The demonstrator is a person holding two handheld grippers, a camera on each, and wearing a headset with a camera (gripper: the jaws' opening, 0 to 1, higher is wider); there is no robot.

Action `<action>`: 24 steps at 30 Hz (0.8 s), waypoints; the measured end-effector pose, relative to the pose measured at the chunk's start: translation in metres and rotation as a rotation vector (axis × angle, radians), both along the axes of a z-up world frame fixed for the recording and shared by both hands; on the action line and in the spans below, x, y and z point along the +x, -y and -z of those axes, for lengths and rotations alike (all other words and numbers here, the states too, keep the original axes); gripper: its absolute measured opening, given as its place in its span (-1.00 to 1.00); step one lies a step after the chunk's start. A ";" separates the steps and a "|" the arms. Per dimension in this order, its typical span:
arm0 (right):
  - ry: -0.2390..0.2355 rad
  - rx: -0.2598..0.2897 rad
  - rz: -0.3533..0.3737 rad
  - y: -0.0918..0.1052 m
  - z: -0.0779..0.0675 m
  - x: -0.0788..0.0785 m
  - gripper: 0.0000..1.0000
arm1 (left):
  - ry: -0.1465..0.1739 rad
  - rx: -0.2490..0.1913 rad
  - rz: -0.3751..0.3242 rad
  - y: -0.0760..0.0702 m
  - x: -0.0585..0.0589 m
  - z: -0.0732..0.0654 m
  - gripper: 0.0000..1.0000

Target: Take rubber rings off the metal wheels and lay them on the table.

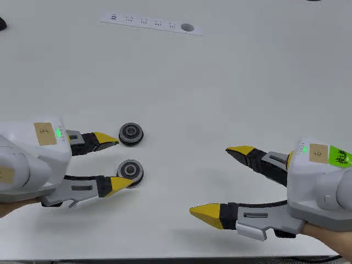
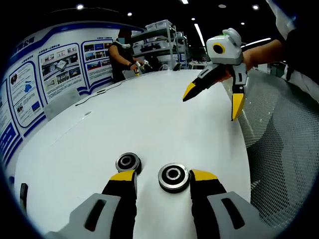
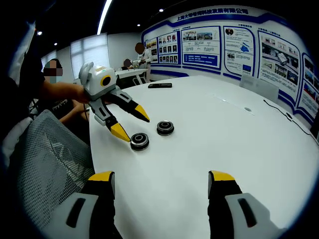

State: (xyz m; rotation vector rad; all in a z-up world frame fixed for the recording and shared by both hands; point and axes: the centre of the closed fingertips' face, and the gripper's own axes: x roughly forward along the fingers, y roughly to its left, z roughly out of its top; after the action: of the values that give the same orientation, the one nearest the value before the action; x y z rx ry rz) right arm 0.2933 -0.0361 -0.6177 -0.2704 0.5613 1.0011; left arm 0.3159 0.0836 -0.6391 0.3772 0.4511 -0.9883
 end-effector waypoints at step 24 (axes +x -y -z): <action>-0.012 0.022 0.002 -0.003 0.002 -0.001 0.52 | -0.031 0.017 0.029 0.008 -0.005 0.009 -0.56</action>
State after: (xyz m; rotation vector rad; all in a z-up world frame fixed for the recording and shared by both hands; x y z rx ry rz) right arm 0.2926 -0.0334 -0.6199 -0.2444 0.5610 1.0073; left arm 0.3109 0.0757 -0.6476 0.3852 0.4839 -1.0197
